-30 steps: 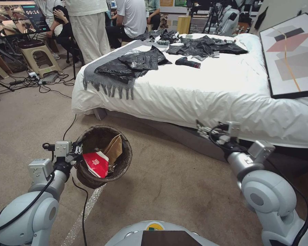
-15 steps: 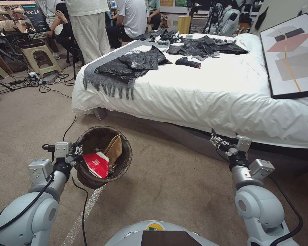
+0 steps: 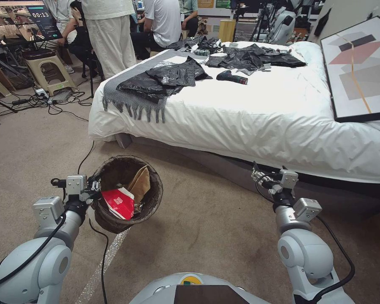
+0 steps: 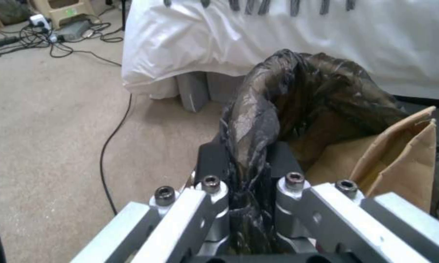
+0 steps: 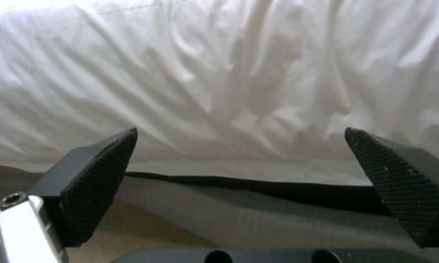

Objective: Pick up the trash bin, then pick up the garbage from the floor and place it into the trash bin.

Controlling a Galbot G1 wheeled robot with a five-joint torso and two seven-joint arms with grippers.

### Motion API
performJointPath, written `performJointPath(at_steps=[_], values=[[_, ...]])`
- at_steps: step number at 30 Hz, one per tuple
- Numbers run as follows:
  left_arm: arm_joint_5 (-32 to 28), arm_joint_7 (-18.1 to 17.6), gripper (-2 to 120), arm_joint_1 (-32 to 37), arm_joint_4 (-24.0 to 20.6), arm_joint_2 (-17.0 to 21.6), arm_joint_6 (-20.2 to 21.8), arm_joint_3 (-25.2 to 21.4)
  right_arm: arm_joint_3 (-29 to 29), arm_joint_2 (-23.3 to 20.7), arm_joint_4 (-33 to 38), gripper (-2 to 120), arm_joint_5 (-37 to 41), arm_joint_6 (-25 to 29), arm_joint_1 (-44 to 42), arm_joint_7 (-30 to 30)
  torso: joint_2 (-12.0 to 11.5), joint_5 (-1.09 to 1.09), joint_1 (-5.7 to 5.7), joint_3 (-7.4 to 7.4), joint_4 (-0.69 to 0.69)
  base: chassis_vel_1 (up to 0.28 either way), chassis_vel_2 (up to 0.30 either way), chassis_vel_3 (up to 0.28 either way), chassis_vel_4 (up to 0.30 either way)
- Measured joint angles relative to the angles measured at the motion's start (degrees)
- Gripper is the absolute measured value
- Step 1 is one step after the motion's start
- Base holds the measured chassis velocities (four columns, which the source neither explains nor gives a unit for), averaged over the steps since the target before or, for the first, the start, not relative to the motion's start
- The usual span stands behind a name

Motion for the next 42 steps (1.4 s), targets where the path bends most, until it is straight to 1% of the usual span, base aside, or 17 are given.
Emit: performJointPath(at_steps=[8, 42], values=[[0.08, 0.43, 7, -0.09, 0.0, -0.18, 0.0, -0.98, -0.9, 0.51, -0.47, 100, -0.65, 0.13, -0.1, 0.05, 0.0, 0.0, 0.0, 0.0, 0.0, 0.0, 0.0, 0.0, 0.0], [-0.39, 0.74, 7, -0.4, 0.0, -0.44, 0.0, -2.67, -3.13, 1.16, -1.86, 100, -2.93, 0.9, -0.22, 0.14, 0.0, 0.0, 0.0, 0.0, 0.0, 0.0, 0.0, 0.0, 0.0]])
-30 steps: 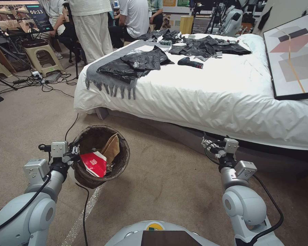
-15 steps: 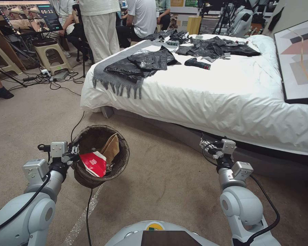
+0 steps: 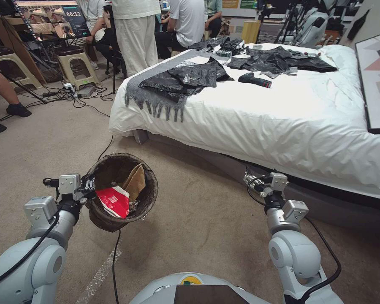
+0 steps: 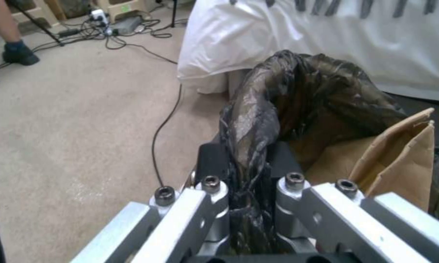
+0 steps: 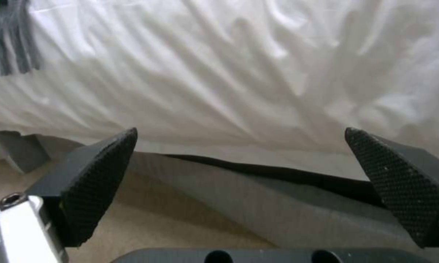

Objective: Pick up the trash bin, then pick up the garbage from the floor and place it into the trash bin.

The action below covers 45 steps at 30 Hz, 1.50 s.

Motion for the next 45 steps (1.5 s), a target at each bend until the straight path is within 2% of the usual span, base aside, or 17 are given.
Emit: performJointPath(at_steps=[31, 45], values=[[-2.03, -0.23, 7, 0.31, 0.0, -0.09, 0.0, -2.03, -1.36, -0.24, -0.56, 100, -0.62, 0.07, 0.32, 0.04, 0.0, 0.0, 0.0, 0.0, -0.01, 0.0, 0.0, 0.0, 0.0], [-1.88, -0.15, 7, 0.22, 0.0, -0.02, 0.0, -2.14, -1.44, -0.06, -0.69, 100, -0.8, 0.13, 0.25, 0.02, -0.01, 0.0, 0.0, 0.0, 0.0, 0.062, 0.054, 0.056, 0.054]])
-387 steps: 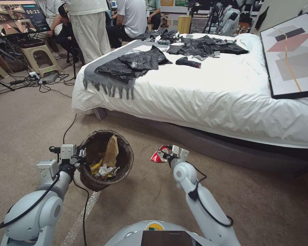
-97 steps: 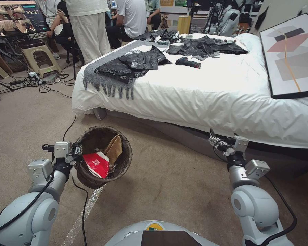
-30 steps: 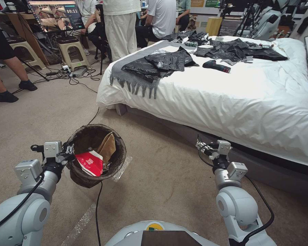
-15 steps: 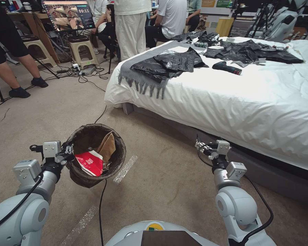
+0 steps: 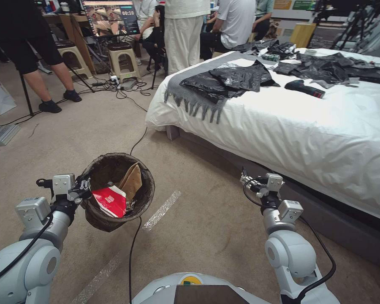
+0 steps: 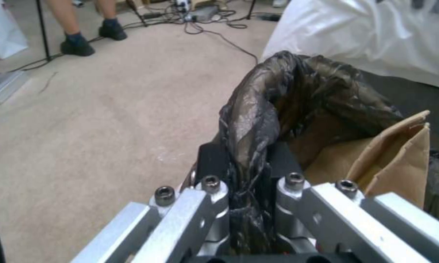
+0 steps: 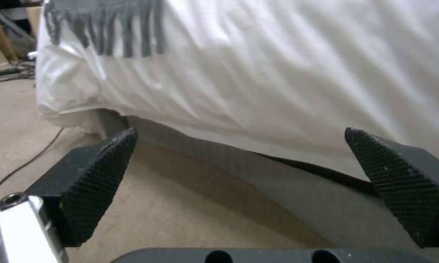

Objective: Pick up the trash bin, then pick up the garbage from the floor and place it into the trash bin.

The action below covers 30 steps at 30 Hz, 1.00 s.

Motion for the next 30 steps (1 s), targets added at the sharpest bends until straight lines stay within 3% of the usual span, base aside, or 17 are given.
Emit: performJointPath(at_steps=[30], values=[[-0.61, 0.01, 7, -0.05, 0.0, 0.11, 0.0, -0.18, -0.33, 0.36, -0.68, 100, -0.37, 0.73, 0.02, -0.18, 0.0, 0.0, 0.0, 0.0, -0.01, 0.005, 0.003, 0.004, 0.003]])
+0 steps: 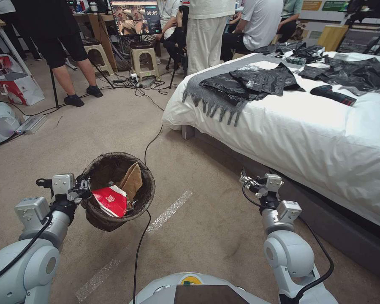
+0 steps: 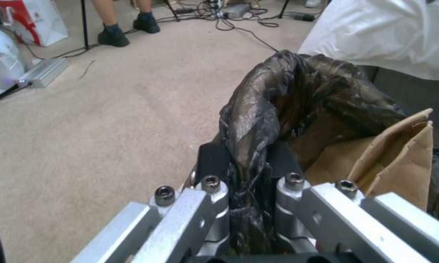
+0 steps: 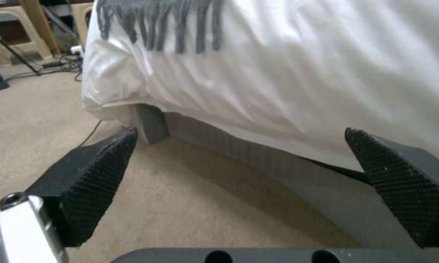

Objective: Pick up the trash bin, then pick up the garbage from the floor and place it into the trash bin.

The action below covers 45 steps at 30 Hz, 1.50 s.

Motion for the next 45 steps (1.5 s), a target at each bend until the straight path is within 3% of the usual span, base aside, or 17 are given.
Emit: performJointPath(at_steps=[45], values=[[-1.79, -0.27, 7, -0.27, 0.27, 0.23, 0.0, -0.24, -0.34, -0.03, -0.51, 100, -0.37, 0.48, -0.23, -0.16, 0.0, 0.0, 0.0, 0.0, 0.01, 0.031, 0.035, 0.034, 0.031]])
